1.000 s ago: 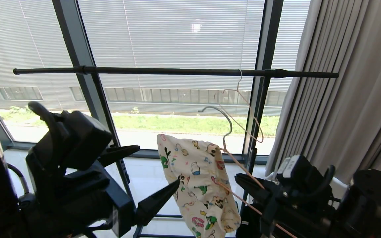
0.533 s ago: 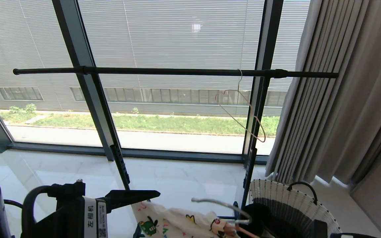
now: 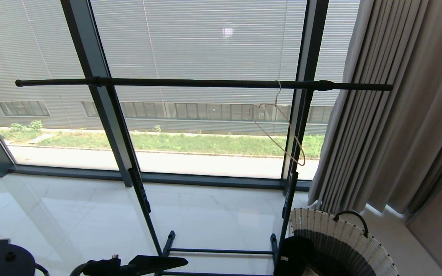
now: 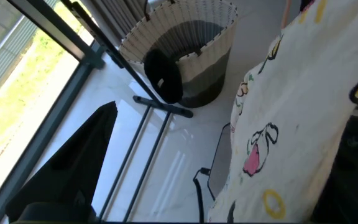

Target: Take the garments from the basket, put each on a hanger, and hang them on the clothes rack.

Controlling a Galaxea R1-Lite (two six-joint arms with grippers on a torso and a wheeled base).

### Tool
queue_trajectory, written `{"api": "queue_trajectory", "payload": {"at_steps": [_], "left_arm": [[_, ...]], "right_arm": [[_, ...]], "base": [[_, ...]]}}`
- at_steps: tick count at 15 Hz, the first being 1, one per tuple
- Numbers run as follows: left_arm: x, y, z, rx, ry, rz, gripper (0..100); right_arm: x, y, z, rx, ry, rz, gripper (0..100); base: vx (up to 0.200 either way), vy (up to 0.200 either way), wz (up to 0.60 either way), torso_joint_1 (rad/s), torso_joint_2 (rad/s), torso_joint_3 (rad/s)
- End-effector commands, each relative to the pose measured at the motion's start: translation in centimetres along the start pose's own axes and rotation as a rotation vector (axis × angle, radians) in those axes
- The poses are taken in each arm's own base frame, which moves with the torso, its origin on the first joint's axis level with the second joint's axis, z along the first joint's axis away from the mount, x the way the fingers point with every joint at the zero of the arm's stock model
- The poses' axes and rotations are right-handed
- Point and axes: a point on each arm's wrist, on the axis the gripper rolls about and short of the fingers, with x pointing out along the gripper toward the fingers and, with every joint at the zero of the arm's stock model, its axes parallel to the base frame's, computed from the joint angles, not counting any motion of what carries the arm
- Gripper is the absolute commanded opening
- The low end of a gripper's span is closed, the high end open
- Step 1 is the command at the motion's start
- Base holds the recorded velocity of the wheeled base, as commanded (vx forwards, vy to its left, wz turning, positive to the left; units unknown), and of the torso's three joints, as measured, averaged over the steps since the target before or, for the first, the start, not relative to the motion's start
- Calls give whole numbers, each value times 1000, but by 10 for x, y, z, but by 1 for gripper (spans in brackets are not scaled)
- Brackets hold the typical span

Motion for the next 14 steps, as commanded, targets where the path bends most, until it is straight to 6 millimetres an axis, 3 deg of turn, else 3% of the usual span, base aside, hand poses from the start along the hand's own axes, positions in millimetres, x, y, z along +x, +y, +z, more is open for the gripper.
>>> {"api": "queue_trajectory", "payload": {"at_steps": [1, 5, 6, 12, 13, 14], "left_arm": [[7, 0, -3, -4, 33, -17, 100], [10, 1, -4, 6, 47, -13, 100], [9, 1, -4, 5, 46, -9, 0], [7, 8, -4, -15, 51, 35, 0], [6, 8, -4, -17, 49, 42, 0], [6, 8, -4, -17, 48, 44, 0]], "right_arm": [[8, 1, 6, -6, -19, -6, 0], [19, 0, 15, -9, -50, -19, 0], [19, 1, 16, -9, -51, -17, 0], [17, 3, 13, -13, -37, -16, 0], [17, 2, 12, -22, -33, -24, 100], [17, 2, 12, -23, -30, -28, 100]], "base": [[0, 0, 0, 0, 0, 0], [0, 0, 0, 0, 0, 0], [0, 0, 0, 0, 0, 0], [0, 0, 0, 0, 0, 0], [0, 0, 0, 0, 0, 0], [0, 0, 0, 0, 0, 0]]}}
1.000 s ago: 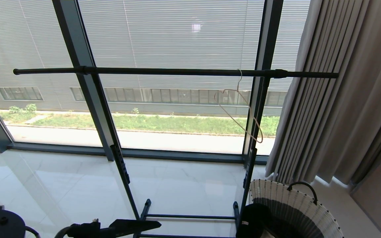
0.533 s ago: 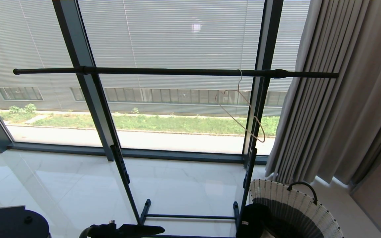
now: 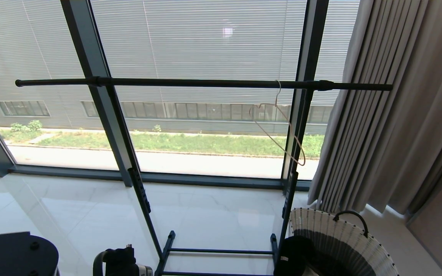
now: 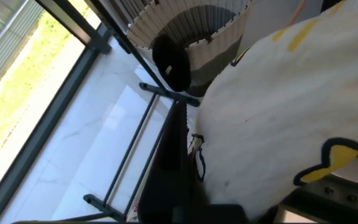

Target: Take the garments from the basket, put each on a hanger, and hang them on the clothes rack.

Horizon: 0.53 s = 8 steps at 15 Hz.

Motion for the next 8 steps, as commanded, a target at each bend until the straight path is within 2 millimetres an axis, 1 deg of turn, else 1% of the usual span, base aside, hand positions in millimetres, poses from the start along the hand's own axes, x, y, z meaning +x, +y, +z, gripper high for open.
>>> {"api": "queue_trajectory", "payload": {"at_steps": [1, 4, 6, 8], "left_arm": [[-1, 1, 0, -3, -5, 8, 0], [0, 1, -2, -20, 5, 9, 0], [-1, 9, -8, -102, 52, 104, 0], [-1, 20, -20, -175, 148, 261, 0]], "right_arm": [[0, 1, -1, -2, 7, 1, 100], [0, -1, -2, -1, 23, -42, 100], [-7, -2, -9, 5, 69, -88, 100], [-14, -7, -19, 15, 114, -118, 100]], "base": [[0, 0, 0, 0, 0, 0], [0, 0, 0, 0, 0, 0], [0, 0, 0, 0, 0, 0], [0, 0, 0, 0, 0, 0]]}}
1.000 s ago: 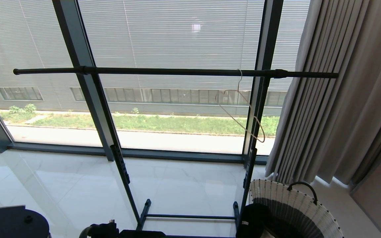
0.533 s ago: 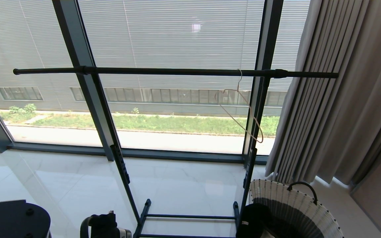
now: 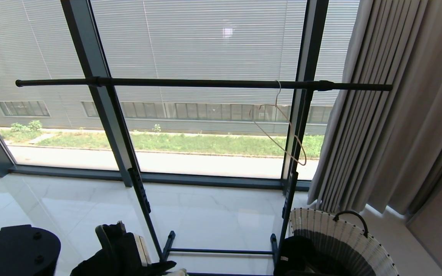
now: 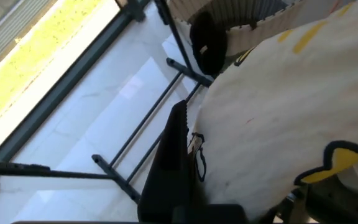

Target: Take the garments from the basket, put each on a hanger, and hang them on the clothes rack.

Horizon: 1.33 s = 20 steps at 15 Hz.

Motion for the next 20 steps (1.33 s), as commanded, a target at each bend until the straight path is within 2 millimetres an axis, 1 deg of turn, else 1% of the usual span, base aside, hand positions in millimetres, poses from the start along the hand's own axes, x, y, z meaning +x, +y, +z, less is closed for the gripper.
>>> {"api": "queue_trajectory", "payload": {"at_steps": [1, 3, 4, 7, 8, 9, 11, 12, 13, 14, 17, 20], "left_arm": [[4, 14, -9, -58, 71, 105, 0], [1, 25, -7, -92, 60, 166, 0], [0, 36, 1, -132, 18, 216, 0], [-3, 48, 22, -236, -84, 275, 0], [-4, 51, 28, -244, -109, 293, 0], [-5, 51, 31, -240, -126, 298, 0], [-6, 53, 36, -233, -171, 309, 0], [-6, 53, 37, -231, -172, 310, 0], [-7, 53, 38, -230, -178, 311, 0], [-7, 54, 40, -229, -186, 314, 0], [-7, 51, 50, -213, -219, 290, 0], [-6, 46, 53, -198, -229, 260, 0]], "right_arm": [[-4, -6, -8, 20, 36, -34, 100], [-3, -11, -11, 71, 54, -57, 100], [1, -11, -16, 128, 79, -63, 100], [13, -12, -22, 205, 121, -73, 100], [22, -13, -22, 233, 119, -78, 100], [33, -14, -19, 274, 106, -86, 100], [67, -21, -10, 376, 62, -160, 100], [79, -25, -10, 406, 57, -200, 100], [96, -32, -13, 452, 55, -262, 100], [105, -39, -18, 472, 62, -300, 100], [123, -59, -30, 492, 69, -373, 100], [127, -66, -46, 495, 117, -427, 100]], "base": [[0, 0, 0, 0, 0, 0], [0, 0, 0, 0, 0, 0], [0, 0, 0, 0, 0, 0], [0, 0, 0, 0, 0, 0], [0, 0, 0, 0, 0, 0], [0, 0, 0, 0, 0, 0], [0, 0, 0, 0, 0, 0], [0, 0, 0, 0, 0, 0], [0, 0, 0, 0, 0, 0], [0, 0, 0, 0, 0, 0], [0, 0, 0, 0, 0, 0], [0, 0, 0, 0, 0, 0]]}}
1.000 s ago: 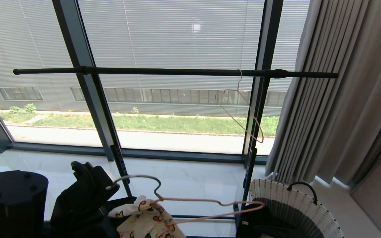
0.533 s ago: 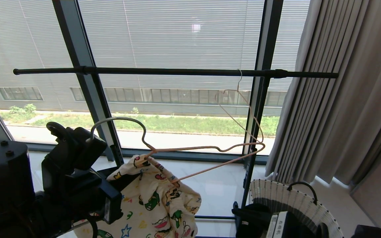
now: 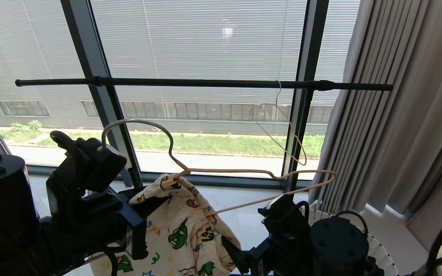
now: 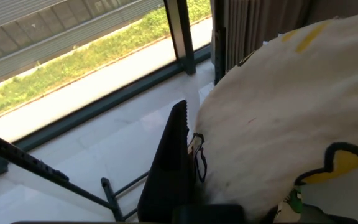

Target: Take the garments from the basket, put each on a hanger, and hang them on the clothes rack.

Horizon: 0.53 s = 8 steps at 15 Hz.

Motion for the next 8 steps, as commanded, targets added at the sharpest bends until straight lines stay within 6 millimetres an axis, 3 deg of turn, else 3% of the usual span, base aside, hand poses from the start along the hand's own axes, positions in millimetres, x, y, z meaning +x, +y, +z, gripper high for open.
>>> {"api": "queue_trajectory", "payload": {"at_steps": [1, 4, 8], "left_arm": [[0, -3, 1, 3, -5, -13, 0], [1, -1, 1, 0, 2, 9, 0], [5, 19, -6, -21, 43, 160, 0]], "right_arm": [[11, -7, -15, -10, 46, -55, 100], [13, -9, -23, -32, 63, -123, 100], [10, -48, -20, -86, 76, -284, 100]], "base": [[0, 0, 0, 0, 0, 0], [0, 0, 0, 0, 0, 0], [0, 0, 0, 0, 0, 0]]}}
